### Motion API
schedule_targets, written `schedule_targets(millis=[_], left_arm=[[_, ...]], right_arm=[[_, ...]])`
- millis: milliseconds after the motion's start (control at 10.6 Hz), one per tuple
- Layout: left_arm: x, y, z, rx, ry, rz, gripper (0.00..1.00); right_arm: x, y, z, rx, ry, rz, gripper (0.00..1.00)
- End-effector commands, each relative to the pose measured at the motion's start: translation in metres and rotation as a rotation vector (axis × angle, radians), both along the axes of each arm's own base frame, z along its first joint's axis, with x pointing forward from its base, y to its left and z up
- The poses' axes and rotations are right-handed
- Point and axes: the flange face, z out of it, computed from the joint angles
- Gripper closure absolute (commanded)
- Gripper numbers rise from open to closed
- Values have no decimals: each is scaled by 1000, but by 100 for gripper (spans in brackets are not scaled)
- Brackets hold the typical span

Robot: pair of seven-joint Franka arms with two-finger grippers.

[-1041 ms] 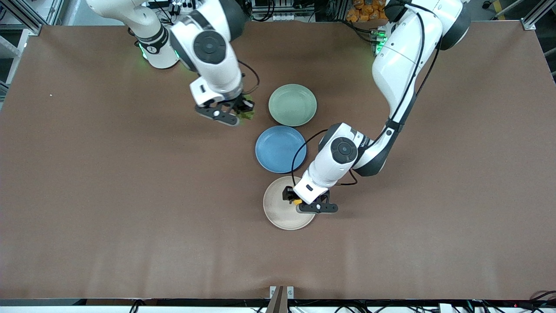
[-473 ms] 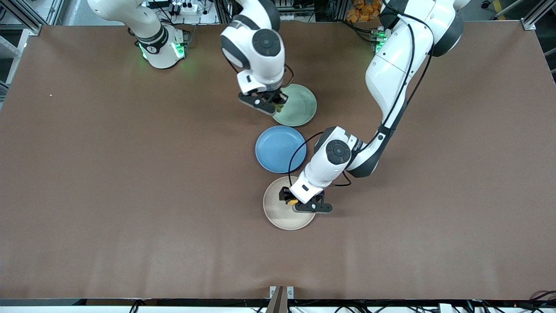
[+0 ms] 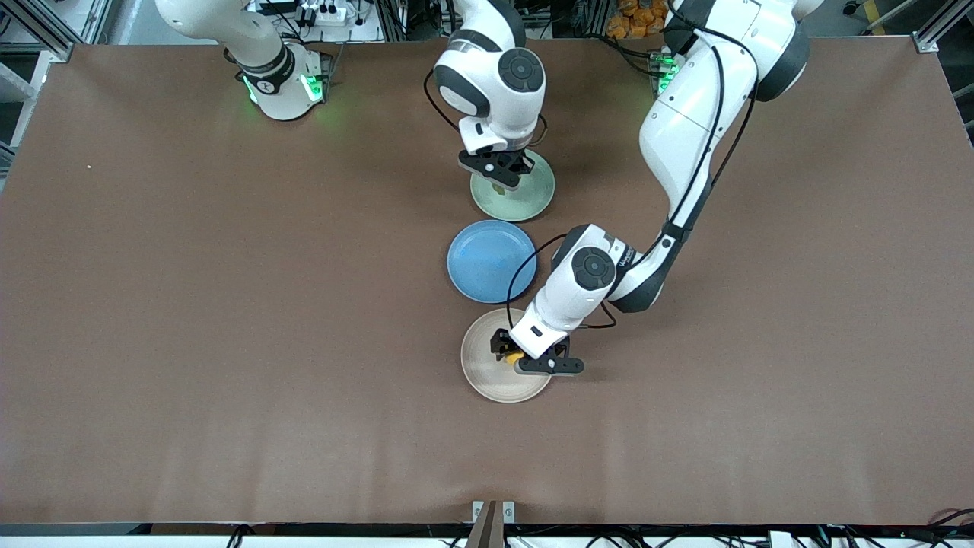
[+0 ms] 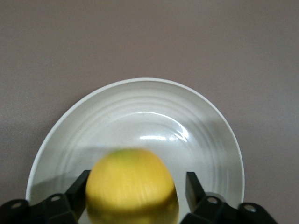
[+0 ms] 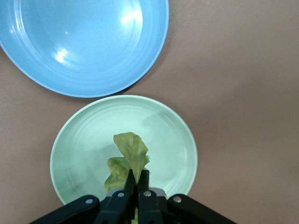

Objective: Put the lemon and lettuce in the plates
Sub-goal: 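Lower the lettuce onto the green plate while the left gripper lowers the lemon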

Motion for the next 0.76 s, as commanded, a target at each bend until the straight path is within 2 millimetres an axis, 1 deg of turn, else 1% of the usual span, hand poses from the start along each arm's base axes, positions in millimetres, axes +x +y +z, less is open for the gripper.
schedule_targets(millis=[0,95,284,379,473,568,663], left_arm=[[2,-4,1,-5,-13,23,0],[4,-3,4,-7,-17,26,0],[7,-1,22,-15,5,77,0],[6,3,31,18,51,74,0],[5,8,38,49,95,68,0],[7,15,50,66,118,69,0],[8,23,57,93,152,69,0]], right_arm=[[-4,15,-4,-23,-27,-69,1],[-9,16,-6,-39,-45,-52,0],[-9,13,-8,-55,-42,-49,0],[-7,8,-9,-85,-49,-36,0],[1,1,-7,-113,-67,-17,0],[10,-5,-3,-122,-83,-5,0],[32,-16,-1,-120,-96,-3,0]])
